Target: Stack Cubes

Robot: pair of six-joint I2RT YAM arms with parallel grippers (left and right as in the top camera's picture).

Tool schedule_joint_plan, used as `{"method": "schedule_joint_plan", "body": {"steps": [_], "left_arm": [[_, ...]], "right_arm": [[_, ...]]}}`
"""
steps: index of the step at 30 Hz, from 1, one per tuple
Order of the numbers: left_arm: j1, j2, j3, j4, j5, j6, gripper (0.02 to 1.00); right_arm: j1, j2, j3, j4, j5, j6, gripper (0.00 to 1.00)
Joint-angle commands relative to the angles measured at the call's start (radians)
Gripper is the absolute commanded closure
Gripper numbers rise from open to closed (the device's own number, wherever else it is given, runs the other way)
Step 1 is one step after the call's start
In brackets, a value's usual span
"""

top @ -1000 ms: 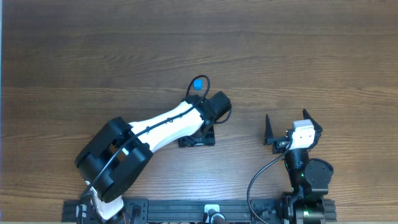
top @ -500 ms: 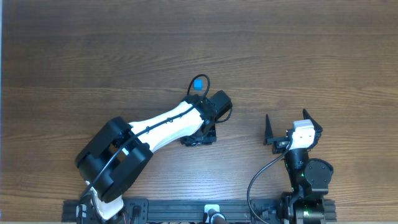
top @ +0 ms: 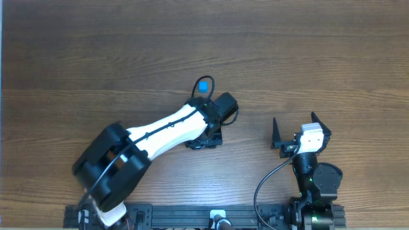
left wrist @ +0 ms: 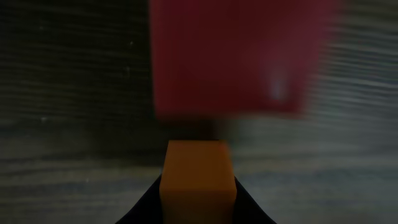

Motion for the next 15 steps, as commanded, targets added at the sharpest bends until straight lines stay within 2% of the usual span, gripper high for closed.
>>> {"method": "schedule_joint_plan", "body": {"steps": [1, 7, 15], "left_arm": [[0.003, -0.164, 0.026, -0.031, -0.035, -0.004, 0.884], [0.021, -0.177, 0.174, -0.152, -0.092, 0.009, 0.888], [0.085, -0.092, 0.194, -0.123, -0.076, 0.061, 0.897]], "right_arm": [[0.005, -0.005, -0.007, -0.001, 0.003, -0.005, 0.009], [0.005, -0.005, -0.007, -0.001, 0.003, -0.005, 0.009], [0.005, -0.005, -0.007, -0.001, 0.003, -0.005, 0.007]]}}
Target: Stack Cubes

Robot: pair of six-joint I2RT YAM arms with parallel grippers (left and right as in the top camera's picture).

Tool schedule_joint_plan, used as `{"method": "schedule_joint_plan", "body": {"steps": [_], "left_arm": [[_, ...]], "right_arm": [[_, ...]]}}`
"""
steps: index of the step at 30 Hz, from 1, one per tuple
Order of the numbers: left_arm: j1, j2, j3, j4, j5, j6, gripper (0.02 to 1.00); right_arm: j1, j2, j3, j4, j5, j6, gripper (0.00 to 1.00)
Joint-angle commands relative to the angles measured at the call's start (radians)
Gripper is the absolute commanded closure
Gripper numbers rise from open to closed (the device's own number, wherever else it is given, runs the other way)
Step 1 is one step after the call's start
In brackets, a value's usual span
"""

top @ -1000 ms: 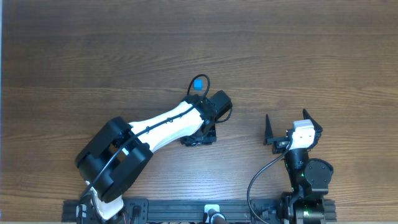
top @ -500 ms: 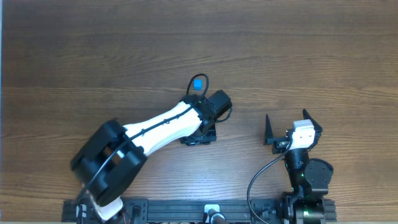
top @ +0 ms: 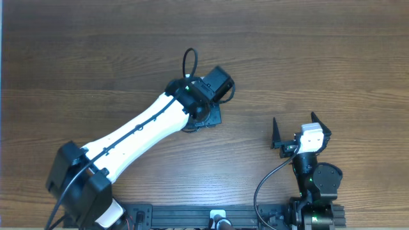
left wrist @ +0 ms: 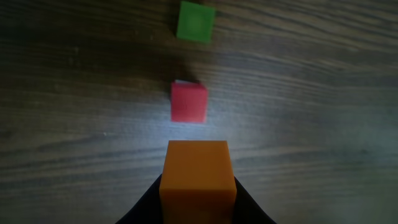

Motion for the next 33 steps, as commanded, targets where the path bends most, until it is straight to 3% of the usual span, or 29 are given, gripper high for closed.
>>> {"method": "schedule_joint_plan", "body": {"steps": [1, 33], "left_arm": [[0.024, 0.073, 0.012, 0.024, -0.011, 0.035, 0.897], [0.037, 0.173, 0.014, 0.067, -0.008, 0.078, 0.879]], "right_arm": [[0.005, -0.005, -0.007, -0.001, 0.003, -0.004, 0.009], [0.005, -0.005, -0.007, -0.001, 0.003, -0.004, 0.009]]}}
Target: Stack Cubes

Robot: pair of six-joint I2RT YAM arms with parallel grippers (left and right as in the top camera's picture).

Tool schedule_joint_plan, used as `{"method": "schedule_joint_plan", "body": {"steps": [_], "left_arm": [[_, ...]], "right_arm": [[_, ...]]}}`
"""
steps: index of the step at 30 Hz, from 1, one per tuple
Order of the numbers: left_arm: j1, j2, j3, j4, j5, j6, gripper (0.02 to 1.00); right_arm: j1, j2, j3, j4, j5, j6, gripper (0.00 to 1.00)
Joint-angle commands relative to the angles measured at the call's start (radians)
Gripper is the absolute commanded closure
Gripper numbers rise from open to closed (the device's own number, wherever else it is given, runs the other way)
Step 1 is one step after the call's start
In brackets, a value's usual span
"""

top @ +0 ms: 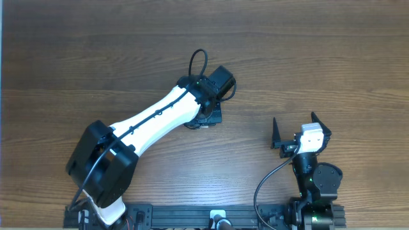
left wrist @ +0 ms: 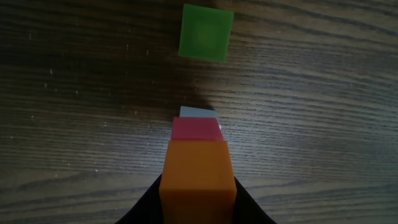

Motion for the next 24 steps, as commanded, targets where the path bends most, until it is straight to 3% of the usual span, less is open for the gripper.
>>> {"method": "schedule_joint_plan", "body": {"steps": [1, 18, 24], "left_arm": [[0.006, 0.019, 0.014, 0.000, -0.008, 0.011, 0.877], [0.006, 0.023, 0.014, 0.000, -0.008, 0.011, 0.853], [0.006, 0.030, 0.014, 0.000, -0.008, 0.012, 0.763]], "right_arm": [[0.005, -0.005, -0.007, -0.001, 0.003, -0.004, 0.007], [0.005, -0.005, -0.007, -0.001, 0.003, -0.004, 0.009], [0.005, -0.005, -0.007, -0.001, 0.003, -0.004, 0.009]]}}
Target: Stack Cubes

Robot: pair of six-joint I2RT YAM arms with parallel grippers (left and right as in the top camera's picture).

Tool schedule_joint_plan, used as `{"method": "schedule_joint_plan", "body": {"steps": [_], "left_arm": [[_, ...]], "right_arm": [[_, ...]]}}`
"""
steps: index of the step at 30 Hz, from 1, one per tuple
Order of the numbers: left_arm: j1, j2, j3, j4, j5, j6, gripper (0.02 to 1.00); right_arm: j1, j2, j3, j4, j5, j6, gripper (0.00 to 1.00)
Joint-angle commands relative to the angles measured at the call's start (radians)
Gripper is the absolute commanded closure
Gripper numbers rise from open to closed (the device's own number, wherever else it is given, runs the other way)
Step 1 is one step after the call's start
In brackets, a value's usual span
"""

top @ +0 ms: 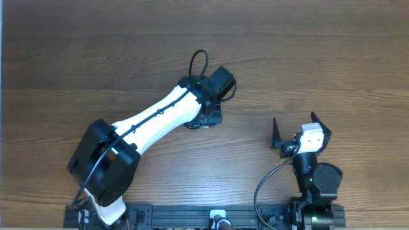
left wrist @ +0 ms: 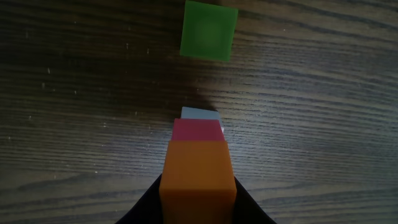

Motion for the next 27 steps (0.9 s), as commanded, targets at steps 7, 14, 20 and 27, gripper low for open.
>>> {"method": "schedule_joint_plan", "body": {"steps": [7, 14, 20, 27], "left_arm": [[0.006, 0.024, 0.014, 0.000, -0.008, 0.011, 0.641], [0.006, 0.024, 0.014, 0.001, -0.008, 0.011, 0.597], [0.006, 0.024, 0.014, 0.024, -0.008, 0.011, 0.020], [0.079, -0.026, 0.014, 0.117, -0.040, 0.011, 0.020]], "right_arm": [[0.005, -0.005, -0.007, -0.001, 0.003, -0.004, 0.009], [0.005, -0.005, -0.007, -0.001, 0.003, -0.004, 0.009], [0.005, -0.005, -0.007, -0.001, 0.003, -0.004, 0.007], [0.005, -0.005, -0.007, -0.001, 0.003, -0.004, 0.007]]}}
